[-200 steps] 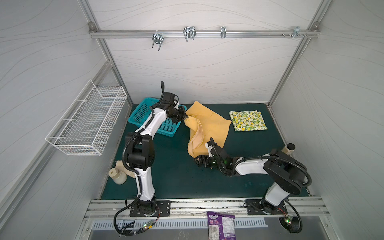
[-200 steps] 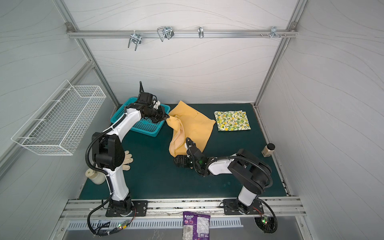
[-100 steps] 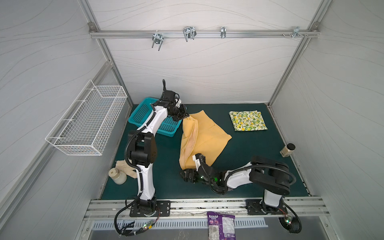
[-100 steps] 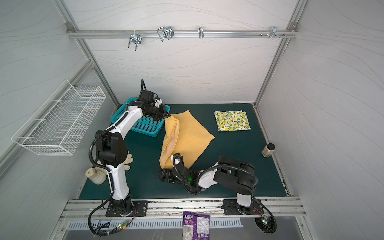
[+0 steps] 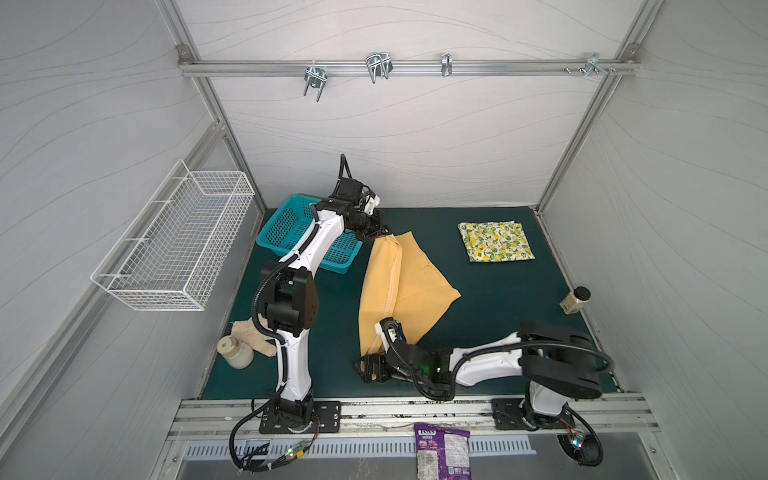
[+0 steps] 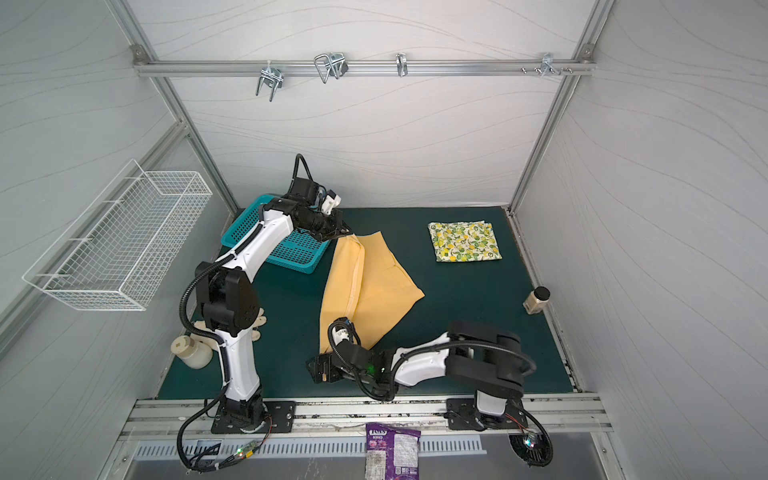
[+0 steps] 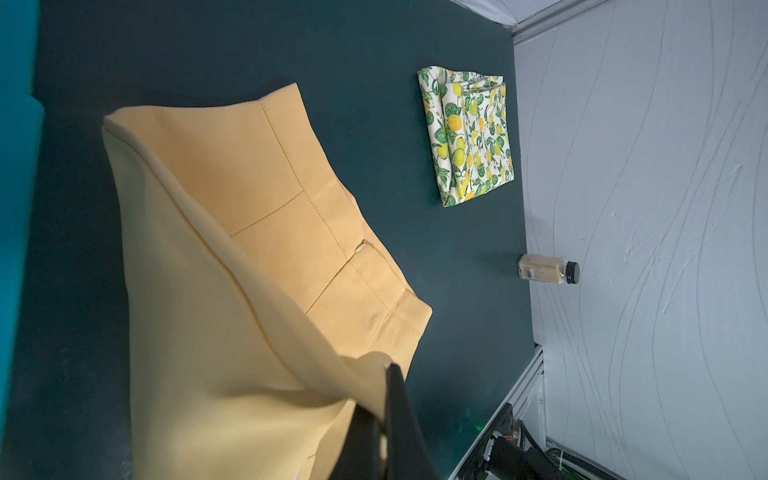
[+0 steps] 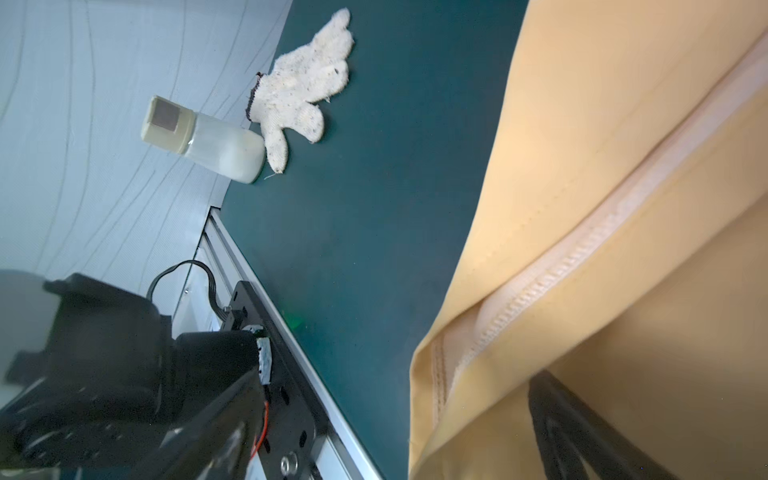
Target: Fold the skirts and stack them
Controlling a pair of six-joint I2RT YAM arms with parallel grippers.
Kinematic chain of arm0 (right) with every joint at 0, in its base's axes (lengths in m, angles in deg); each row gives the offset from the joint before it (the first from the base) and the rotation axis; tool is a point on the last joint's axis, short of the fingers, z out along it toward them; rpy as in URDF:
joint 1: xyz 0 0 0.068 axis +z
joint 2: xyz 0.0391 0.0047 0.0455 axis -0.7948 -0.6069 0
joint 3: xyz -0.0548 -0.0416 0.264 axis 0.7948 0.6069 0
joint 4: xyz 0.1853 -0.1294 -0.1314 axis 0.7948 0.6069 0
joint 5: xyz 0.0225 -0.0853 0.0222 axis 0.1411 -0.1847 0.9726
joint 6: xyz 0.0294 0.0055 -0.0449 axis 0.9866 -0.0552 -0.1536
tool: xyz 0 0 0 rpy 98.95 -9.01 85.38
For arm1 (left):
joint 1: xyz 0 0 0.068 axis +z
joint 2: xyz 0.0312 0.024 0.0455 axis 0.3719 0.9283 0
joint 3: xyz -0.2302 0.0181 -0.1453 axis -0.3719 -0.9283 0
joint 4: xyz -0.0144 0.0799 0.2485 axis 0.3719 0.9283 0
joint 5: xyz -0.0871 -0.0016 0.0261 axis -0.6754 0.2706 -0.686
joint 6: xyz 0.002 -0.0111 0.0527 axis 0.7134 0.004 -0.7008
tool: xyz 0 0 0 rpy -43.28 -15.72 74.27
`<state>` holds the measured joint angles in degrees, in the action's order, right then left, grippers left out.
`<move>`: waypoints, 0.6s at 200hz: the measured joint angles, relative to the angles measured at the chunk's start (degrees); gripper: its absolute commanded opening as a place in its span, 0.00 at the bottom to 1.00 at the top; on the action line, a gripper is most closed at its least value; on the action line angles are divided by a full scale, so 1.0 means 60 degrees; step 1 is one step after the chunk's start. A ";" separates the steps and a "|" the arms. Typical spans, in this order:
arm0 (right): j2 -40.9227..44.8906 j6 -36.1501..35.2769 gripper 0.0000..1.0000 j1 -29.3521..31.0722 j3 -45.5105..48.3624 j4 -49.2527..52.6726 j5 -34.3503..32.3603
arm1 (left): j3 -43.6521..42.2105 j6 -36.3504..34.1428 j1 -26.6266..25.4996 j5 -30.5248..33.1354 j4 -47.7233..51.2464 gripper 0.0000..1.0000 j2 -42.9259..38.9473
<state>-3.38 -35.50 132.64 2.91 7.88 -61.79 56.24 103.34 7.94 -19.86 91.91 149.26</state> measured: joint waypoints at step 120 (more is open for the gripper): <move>0.2488 -0.3213 0.94 -0.7770 -0.0339 0.4954 0.1639 | -0.1158 0.0040 0.0000 0.0273 -0.0251 0.00 -0.0576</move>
<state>11.55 -54.78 86.02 0.88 37.61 -51.95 49.29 103.58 7.94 -18.22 90.41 145.81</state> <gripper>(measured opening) 0.956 0.048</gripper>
